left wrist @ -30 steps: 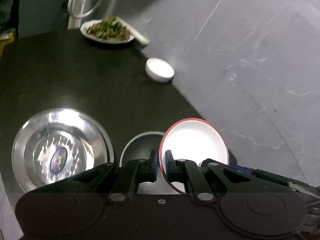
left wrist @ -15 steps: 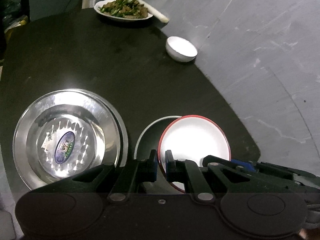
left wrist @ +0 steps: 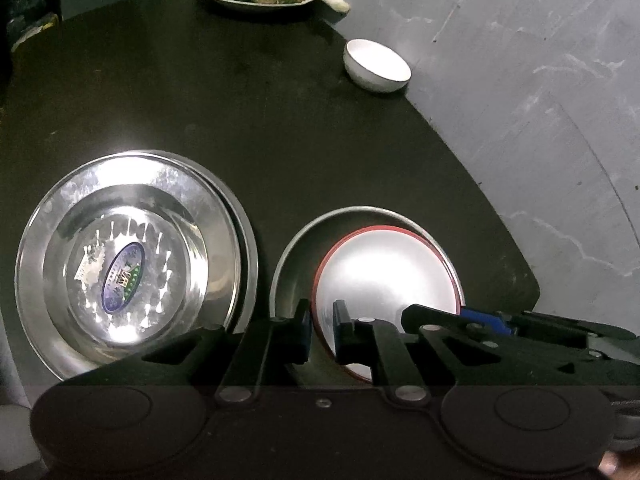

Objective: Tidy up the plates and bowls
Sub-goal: 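Lower the white bowl into the steel bowl and open both grippers, then move both grippers toward the remaining white bowl, then close both grippers on the rim of the remaining white bowl, then lift the white bowl with both grippers and carry it over the nested bowls, then lower the white bowl into the other white bowl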

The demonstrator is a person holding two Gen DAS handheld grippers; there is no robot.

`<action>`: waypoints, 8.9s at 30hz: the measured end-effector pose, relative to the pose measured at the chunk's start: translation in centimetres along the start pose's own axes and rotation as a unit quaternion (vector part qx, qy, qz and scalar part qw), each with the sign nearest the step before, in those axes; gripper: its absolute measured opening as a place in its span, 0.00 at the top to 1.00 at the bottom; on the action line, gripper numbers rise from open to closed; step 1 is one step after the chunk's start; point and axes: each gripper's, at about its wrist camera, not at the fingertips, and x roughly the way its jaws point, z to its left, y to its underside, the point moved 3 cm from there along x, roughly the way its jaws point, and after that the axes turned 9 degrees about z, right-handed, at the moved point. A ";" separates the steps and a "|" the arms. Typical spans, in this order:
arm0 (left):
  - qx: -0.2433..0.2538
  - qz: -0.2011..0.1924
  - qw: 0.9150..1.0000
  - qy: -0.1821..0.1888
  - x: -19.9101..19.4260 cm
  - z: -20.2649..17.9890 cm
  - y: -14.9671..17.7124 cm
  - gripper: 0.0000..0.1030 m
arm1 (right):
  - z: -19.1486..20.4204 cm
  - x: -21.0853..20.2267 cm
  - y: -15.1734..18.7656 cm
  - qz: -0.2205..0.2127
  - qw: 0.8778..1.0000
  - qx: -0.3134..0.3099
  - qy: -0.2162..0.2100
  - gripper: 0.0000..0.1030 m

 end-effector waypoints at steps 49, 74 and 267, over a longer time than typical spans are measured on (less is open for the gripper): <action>0.008 -0.179 0.980 -0.083 -7.1 0.5 -1.4 0.01 | -3.6 -2.6 -1.8 -0.088 0.993 0.055 0.050 0.00; -0.032 -0.155 0.984 -0.081 0.0 2.7 -16.6 0.01 | -5.0 2.3 -15.5 -0.106 0.989 0.075 0.071 0.00; 0.094 -0.068 0.993 -0.017 -0.8 -0.6 -1.1 0.94 | 0.1 -0.4 0.8 -0.003 1.000 0.006 0.003 0.81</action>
